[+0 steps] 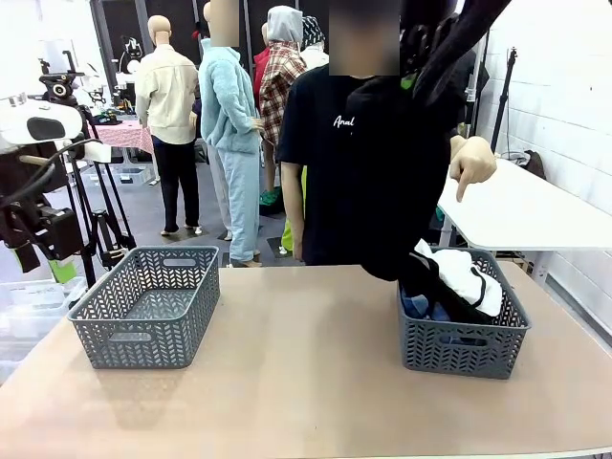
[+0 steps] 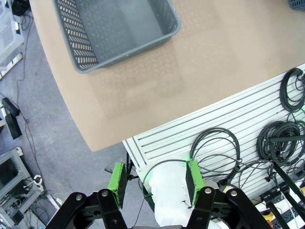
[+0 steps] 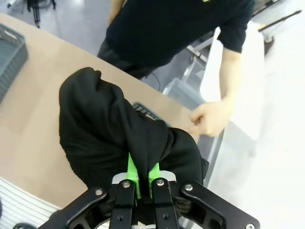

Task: Sort the tops and bottoms.
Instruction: Sort the clothes according to human instructions.

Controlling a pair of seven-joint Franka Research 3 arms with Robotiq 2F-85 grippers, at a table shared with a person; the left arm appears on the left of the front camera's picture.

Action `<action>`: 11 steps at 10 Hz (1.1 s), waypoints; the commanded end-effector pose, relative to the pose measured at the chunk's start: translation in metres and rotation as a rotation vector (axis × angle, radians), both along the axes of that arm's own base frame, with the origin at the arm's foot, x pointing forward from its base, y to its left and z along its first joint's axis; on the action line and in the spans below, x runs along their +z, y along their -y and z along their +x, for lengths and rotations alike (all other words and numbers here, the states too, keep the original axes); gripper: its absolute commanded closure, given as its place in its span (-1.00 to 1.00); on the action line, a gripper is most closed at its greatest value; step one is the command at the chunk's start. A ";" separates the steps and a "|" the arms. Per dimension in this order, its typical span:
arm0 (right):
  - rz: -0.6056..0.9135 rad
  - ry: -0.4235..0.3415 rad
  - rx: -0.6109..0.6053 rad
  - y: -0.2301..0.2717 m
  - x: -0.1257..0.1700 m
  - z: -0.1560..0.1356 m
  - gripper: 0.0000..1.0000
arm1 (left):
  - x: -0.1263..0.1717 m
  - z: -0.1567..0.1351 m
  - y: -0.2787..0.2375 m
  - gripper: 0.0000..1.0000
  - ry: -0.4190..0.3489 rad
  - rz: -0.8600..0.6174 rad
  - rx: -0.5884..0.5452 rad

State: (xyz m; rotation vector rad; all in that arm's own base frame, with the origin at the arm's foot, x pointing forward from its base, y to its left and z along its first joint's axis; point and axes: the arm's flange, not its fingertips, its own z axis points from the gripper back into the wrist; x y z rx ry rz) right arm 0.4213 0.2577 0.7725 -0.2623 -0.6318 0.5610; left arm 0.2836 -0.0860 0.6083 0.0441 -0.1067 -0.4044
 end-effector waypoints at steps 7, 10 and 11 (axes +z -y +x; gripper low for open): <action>0.063 -0.043 -0.209 0.082 0.012 -0.013 1.00 | 0.000 -0.001 -0.002 -0.32 0.003 0.008 -0.009; 0.045 -0.053 -0.230 0.090 0.013 -0.026 1.00 | 0.000 -0.001 -0.002 -0.32 0.003 0.008 -0.009; 0.051 -0.027 -0.233 0.094 0.018 -0.028 1.00 | 0.000 -0.001 -0.002 -0.32 0.003 0.008 -0.009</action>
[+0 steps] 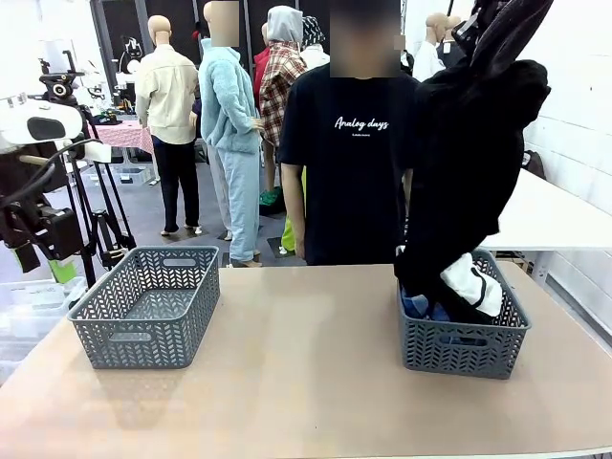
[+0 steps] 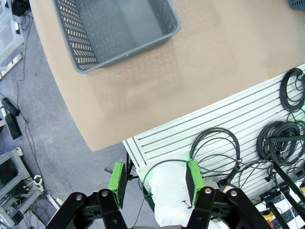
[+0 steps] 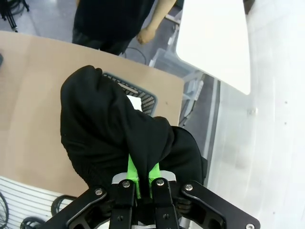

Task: Sort the tops and bottoms.
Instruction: Sort the clothes according to human instructions.

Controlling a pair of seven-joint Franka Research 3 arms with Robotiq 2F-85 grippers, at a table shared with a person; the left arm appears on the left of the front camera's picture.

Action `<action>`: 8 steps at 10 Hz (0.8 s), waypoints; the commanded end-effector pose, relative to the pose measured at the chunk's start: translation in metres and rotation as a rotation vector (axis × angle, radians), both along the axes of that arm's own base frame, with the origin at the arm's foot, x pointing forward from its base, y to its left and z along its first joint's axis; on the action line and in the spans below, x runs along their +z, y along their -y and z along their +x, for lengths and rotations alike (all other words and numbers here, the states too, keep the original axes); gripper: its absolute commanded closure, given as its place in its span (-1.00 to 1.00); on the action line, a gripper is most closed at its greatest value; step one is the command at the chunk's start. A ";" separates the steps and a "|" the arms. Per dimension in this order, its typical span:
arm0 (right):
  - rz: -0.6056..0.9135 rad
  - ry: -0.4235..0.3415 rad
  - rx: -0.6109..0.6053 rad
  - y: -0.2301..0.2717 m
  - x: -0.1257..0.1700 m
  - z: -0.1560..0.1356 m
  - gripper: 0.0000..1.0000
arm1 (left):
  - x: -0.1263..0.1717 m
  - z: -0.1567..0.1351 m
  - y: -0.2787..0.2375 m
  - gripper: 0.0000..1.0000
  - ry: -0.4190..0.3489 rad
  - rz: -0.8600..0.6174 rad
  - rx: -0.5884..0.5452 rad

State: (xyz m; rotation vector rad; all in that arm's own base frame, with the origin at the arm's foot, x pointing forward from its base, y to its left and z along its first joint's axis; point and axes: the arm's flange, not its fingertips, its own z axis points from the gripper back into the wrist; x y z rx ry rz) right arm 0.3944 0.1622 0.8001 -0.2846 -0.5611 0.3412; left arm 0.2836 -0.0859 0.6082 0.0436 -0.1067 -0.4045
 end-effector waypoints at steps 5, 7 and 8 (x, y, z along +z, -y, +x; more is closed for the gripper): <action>0.080 -0.063 -0.042 0.020 -0.036 0.019 1.00 | 0.000 -0.001 -0.002 -0.32 0.003 0.008 -0.009; 0.135 -0.104 -0.082 0.044 -0.087 0.049 1.00 | 0.000 -0.001 -0.002 -0.32 0.003 0.008 -0.009; 0.136 -0.129 -0.081 0.050 -0.111 0.061 1.00 | 0.000 -0.001 -0.002 -0.32 0.003 0.008 -0.009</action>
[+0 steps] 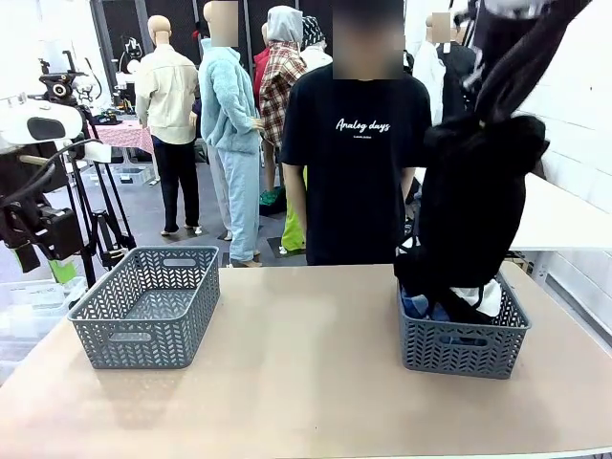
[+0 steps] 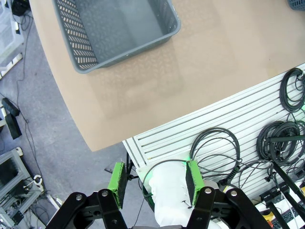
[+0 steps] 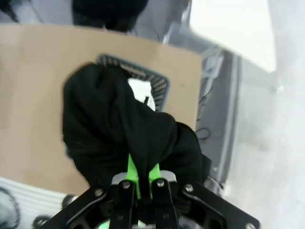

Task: Sort the tops and bottoms.
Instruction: Sort the clothes according to human instructions.

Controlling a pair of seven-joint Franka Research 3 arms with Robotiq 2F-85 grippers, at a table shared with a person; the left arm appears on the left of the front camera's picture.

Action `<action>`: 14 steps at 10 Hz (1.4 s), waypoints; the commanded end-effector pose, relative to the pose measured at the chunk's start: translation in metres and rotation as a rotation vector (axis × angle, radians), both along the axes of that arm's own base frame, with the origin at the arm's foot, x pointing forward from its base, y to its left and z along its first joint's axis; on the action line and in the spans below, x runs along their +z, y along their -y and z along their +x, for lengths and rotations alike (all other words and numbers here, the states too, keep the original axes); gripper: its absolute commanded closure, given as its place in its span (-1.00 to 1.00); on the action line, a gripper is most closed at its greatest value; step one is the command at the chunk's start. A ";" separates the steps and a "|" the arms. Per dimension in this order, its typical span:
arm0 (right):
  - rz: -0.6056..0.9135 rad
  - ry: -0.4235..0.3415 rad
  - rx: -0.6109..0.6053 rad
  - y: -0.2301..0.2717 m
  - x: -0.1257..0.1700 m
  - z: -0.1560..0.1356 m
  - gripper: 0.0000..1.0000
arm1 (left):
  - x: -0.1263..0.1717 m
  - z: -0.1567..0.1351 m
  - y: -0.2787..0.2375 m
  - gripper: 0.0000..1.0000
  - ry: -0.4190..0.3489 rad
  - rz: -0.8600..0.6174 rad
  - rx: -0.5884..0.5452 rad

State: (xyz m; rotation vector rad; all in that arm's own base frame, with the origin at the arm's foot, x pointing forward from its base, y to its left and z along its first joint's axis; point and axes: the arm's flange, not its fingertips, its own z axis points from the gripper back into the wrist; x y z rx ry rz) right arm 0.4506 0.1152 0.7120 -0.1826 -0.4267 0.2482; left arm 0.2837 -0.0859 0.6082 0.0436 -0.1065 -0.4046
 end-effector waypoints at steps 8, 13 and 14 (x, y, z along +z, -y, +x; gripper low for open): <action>0.044 -0.051 -0.002 0.007 -0.072 0.030 1.00 | 0.000 -0.001 -0.002 -0.32 0.003 0.008 -0.009; 0.416 -0.337 0.237 0.030 -0.166 0.078 1.00 | 0.000 -0.001 -0.002 -0.32 0.003 0.008 -0.009; 0.410 -0.383 0.191 0.034 -0.182 0.083 1.00 | 0.000 -0.001 -0.002 -0.32 0.003 0.008 -0.009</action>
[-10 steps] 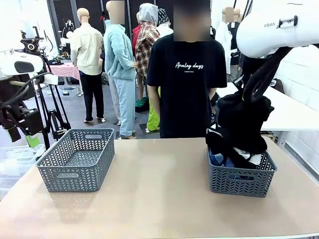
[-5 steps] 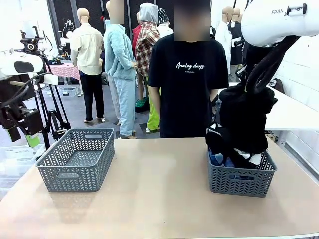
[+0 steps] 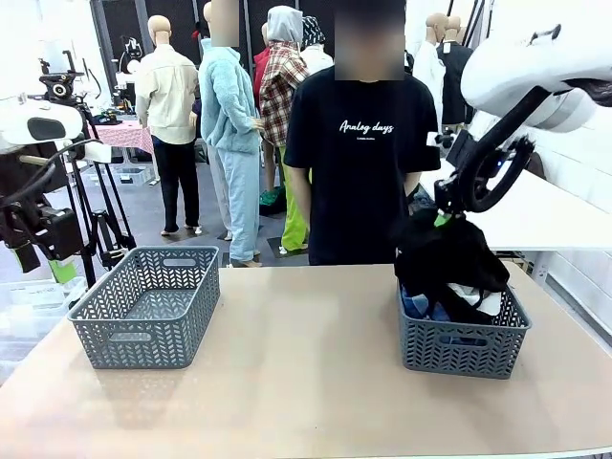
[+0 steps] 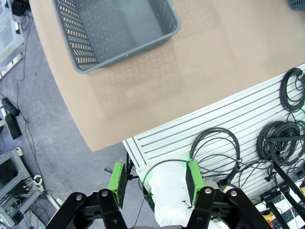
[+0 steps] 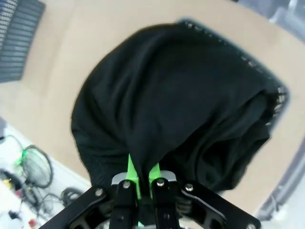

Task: Sort the tops and bottoms.
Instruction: Sort the clothes according to human instructions.

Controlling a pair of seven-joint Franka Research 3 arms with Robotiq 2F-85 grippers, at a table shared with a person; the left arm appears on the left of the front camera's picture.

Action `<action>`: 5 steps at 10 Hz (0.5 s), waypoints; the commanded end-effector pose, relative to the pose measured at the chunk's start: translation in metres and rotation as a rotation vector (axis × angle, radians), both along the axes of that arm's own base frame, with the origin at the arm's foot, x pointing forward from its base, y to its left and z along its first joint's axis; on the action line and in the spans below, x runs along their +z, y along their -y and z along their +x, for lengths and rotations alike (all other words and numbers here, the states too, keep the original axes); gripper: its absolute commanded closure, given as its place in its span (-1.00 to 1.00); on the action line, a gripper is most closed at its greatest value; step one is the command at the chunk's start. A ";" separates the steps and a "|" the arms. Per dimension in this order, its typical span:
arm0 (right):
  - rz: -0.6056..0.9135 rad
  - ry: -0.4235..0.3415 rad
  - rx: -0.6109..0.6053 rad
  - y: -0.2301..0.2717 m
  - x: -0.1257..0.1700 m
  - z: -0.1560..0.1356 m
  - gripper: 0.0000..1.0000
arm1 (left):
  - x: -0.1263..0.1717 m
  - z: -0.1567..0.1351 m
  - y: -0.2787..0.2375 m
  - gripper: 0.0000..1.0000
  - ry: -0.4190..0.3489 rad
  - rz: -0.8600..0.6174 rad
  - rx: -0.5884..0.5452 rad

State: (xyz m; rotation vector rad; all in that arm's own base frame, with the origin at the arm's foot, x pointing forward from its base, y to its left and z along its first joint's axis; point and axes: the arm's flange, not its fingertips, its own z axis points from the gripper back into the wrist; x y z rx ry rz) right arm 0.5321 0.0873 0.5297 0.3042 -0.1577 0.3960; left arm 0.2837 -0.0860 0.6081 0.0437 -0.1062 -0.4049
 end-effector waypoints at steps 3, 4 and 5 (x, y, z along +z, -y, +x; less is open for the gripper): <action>-0.063 -0.171 0.018 0.003 -0.046 0.016 1.00 | 0.000 -0.001 -0.002 -0.32 0.003 0.008 -0.008; -0.100 -0.214 0.043 -0.004 -0.056 0.018 1.00 | 0.000 -0.001 -0.002 -0.32 0.003 0.008 -0.008; -0.138 -0.272 0.083 -0.011 -0.070 0.022 1.00 | 0.000 -0.001 -0.002 -0.32 0.003 0.008 -0.008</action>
